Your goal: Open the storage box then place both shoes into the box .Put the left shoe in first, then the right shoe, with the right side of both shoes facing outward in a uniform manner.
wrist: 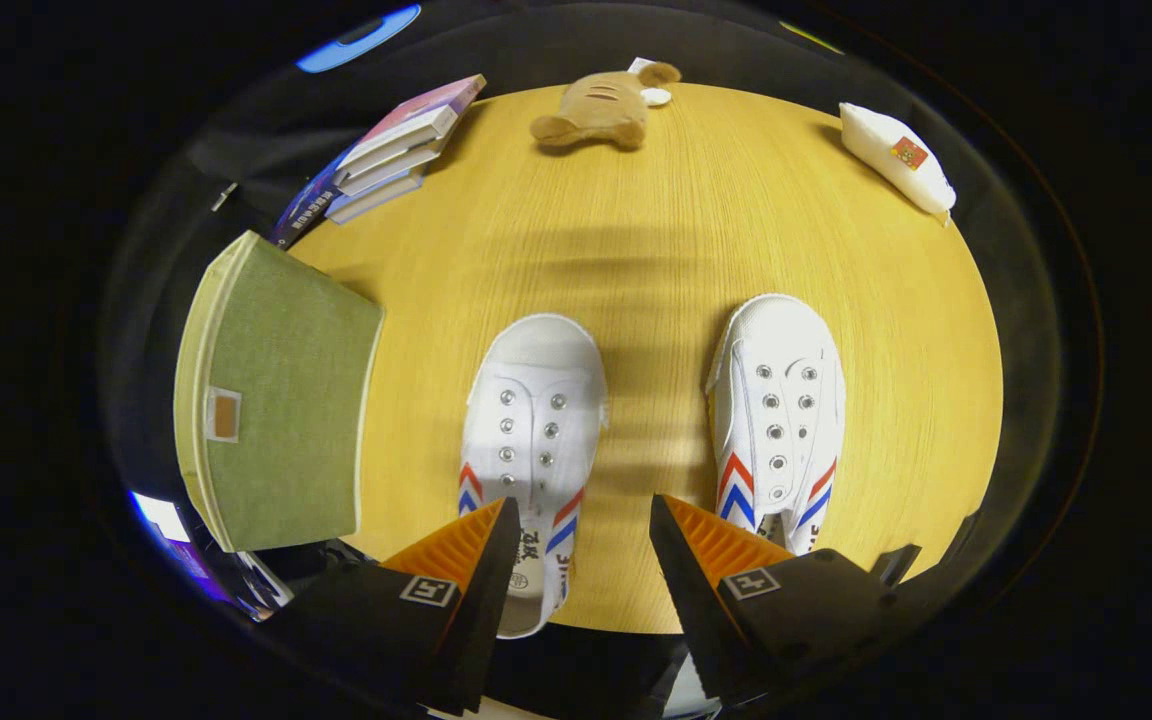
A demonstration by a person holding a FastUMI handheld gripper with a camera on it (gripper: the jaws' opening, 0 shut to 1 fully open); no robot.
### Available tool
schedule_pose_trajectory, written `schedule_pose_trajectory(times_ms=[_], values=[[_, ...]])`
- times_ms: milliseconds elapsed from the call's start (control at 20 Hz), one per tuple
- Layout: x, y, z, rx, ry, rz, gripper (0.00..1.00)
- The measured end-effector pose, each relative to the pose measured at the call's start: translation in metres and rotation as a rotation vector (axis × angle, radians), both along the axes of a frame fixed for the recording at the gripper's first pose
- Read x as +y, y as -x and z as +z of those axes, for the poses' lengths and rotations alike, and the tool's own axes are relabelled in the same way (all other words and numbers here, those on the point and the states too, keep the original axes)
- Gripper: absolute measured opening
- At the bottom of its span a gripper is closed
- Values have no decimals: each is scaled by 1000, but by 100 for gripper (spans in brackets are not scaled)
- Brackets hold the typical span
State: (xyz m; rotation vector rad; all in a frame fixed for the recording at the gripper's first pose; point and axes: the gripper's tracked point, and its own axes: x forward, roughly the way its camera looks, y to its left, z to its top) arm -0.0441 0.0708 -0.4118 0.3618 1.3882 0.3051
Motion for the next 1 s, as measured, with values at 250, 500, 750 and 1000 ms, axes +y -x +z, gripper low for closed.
schedule_pose_trajectory(times_ms=[250,500,750,1000], values=[[35,7,-12,49,-66,55,76],[24,5,-27,66,11,111,44],[29,11,-14,133,-118,-36,6],[37,13,11,122,-190,-85,6]])
